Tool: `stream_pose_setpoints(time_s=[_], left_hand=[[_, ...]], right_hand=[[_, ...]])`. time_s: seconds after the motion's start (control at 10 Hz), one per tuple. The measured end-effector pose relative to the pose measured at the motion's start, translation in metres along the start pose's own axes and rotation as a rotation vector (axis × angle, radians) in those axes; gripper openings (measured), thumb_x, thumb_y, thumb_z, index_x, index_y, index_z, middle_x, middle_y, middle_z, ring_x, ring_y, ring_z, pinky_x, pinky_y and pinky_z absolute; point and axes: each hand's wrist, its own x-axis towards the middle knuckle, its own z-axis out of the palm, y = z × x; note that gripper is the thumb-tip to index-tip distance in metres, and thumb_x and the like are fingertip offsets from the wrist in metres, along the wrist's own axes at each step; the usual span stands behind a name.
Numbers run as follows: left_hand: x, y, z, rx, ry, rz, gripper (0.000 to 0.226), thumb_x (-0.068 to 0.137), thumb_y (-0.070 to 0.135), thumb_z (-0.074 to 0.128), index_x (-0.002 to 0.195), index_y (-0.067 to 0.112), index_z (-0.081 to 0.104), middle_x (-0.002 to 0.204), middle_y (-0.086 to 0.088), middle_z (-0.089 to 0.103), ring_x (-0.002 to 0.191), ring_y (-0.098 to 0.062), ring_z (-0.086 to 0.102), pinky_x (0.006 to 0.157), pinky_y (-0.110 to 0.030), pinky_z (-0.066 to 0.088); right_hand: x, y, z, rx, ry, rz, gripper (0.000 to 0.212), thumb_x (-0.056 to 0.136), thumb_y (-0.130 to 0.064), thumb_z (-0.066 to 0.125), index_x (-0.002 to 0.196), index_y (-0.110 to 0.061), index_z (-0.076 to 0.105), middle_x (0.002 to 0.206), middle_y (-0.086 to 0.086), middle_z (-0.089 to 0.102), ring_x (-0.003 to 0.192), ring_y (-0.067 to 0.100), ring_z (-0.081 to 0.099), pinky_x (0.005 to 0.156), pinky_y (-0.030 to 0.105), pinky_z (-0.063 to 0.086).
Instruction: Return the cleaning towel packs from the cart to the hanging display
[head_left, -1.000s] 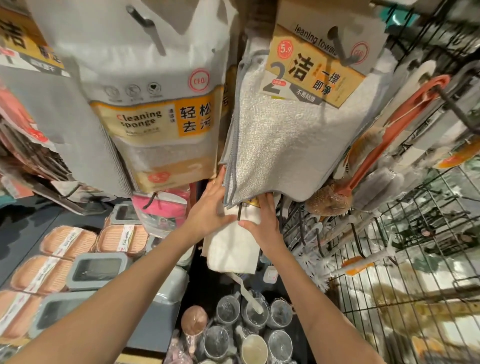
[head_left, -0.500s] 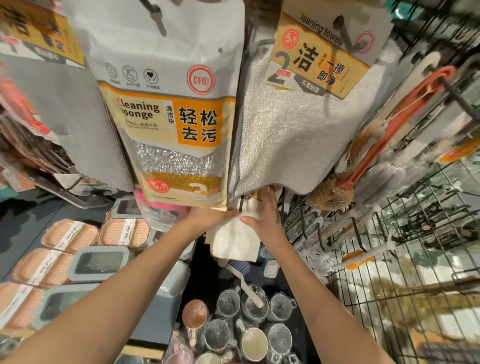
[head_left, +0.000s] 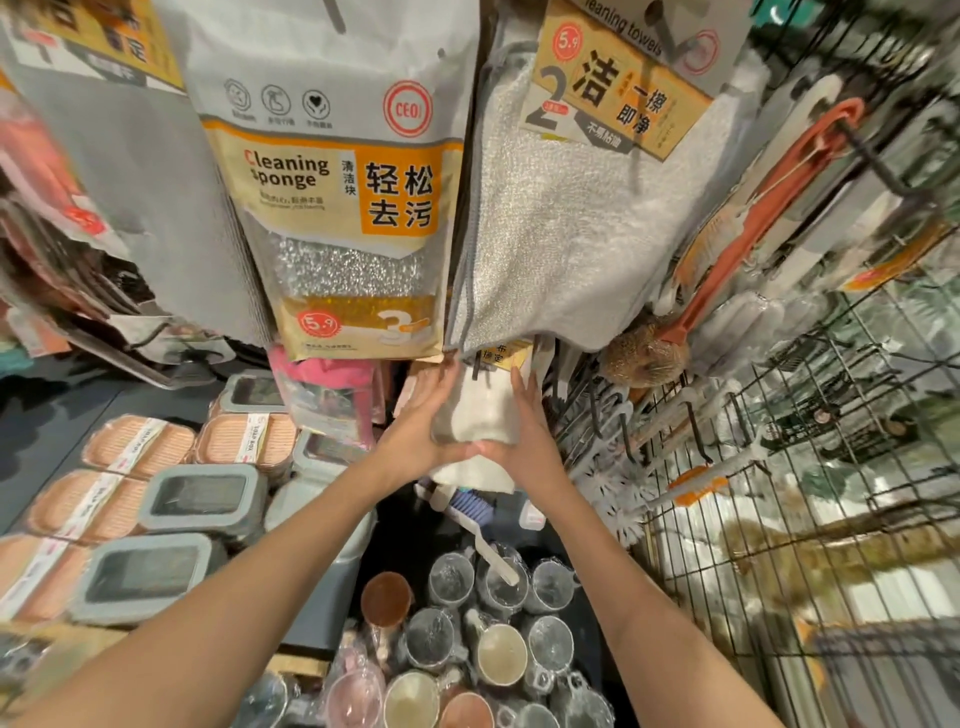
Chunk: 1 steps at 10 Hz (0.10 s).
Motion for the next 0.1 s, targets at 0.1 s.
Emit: stream_pose_setpoints(time_s=[0.1], left_hand=[[-0.0134, -0.0109, 0.0115, -0.098, 0.008, 0.059, 0.108, 0.076, 0.027, 0.079, 0.141, 0.045, -0.005, 0.158, 0.006, -0.013, 0.143, -0.006, -0.017, 0.119, -0.033, 0.002]], right_hand=[[-0.0154, 0.0067, 0.0052, 0.034, -0.012, 0.009, 0.106, 0.074, -0.035, 0.076, 0.15, -0.029, 0.002, 0.158, -0.004, -0.01, 0.143, 0.008, -0.012, 0.115, 0.034, 0.005]])
